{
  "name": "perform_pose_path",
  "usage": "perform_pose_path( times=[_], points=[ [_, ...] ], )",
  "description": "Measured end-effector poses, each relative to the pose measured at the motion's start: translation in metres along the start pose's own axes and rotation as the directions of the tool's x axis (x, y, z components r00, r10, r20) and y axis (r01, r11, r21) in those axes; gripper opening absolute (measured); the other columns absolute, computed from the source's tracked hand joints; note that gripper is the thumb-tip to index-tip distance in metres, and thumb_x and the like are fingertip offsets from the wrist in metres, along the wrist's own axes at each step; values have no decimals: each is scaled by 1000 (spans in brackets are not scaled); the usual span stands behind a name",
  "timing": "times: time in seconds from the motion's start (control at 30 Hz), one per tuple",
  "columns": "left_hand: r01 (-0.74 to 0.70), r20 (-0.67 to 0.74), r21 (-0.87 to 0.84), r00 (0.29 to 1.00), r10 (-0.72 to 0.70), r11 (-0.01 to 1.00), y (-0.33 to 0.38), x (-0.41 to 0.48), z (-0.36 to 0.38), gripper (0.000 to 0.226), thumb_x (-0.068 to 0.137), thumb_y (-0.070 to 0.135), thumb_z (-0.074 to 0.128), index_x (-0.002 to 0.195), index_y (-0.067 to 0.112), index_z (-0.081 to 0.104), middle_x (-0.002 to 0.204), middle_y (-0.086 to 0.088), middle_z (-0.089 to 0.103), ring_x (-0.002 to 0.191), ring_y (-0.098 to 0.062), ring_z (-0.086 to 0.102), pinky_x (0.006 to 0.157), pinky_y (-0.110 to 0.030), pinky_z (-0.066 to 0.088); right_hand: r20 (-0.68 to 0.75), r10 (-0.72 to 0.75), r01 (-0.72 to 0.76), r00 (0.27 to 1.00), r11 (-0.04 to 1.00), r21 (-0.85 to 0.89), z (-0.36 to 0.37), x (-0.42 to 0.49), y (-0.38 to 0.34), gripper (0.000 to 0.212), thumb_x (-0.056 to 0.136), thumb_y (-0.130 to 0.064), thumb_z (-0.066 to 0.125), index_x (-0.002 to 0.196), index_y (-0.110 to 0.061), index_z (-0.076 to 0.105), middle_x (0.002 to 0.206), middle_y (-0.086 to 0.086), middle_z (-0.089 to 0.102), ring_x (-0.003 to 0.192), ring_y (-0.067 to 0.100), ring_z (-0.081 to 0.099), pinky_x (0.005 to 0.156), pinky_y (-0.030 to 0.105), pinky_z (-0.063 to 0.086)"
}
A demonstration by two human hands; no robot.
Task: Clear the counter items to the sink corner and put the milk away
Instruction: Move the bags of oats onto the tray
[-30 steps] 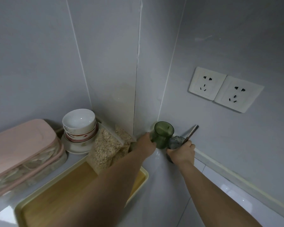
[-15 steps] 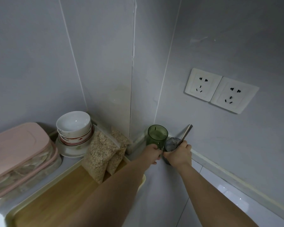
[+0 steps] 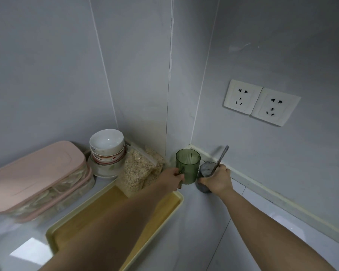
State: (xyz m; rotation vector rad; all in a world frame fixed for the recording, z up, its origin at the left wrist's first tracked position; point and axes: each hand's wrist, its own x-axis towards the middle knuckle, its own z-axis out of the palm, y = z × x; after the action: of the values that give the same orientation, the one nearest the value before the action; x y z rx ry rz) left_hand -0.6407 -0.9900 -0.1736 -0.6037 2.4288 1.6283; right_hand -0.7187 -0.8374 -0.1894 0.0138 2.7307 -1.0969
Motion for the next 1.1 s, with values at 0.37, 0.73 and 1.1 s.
perform_pose_path(
  times=[0.37, 0.73, 1.1],
  points=[
    [-46, -23, 114, 999, 49, 992, -1, -89, -74, 26, 99, 13, 41, 79, 14, 58, 70, -5, 57, 60, -15, 53, 61, -25, 51, 98, -228, 225, 969, 974, 36, -11, -71, -50, 91, 63, -29, 83, 136, -10, 33, 128, 9, 38, 118, 24, 49, 96, 29, 43],
    [37, -49, 94, 998, -33, 995, -50, -154, -135, 20, 99, 10, 40, 93, 11, 59, 77, -3, 59, 65, -13, 56, 67, -25, 52, 203, -208, 214, 957, 977, -5, 21, -117, -71, 95, 63, -33, 83, 137, -9, 30, 131, 10, 37, 119, 26, 48, 96, 31, 45],
    [178, -184, 29, 968, -170, 984, -111, -165, -160, 24, 99, 12, 41, 117, 5, 56, 84, -4, 59, 73, -14, 57, 64, -22, 51, 228, -163, 198, 960, 970, -143, 73, -134, -71, 94, 65, -38, 80, 136, -9, 27, 128, 10, 33, 121, 28, 43, 98, 36, 44]
  ],
)
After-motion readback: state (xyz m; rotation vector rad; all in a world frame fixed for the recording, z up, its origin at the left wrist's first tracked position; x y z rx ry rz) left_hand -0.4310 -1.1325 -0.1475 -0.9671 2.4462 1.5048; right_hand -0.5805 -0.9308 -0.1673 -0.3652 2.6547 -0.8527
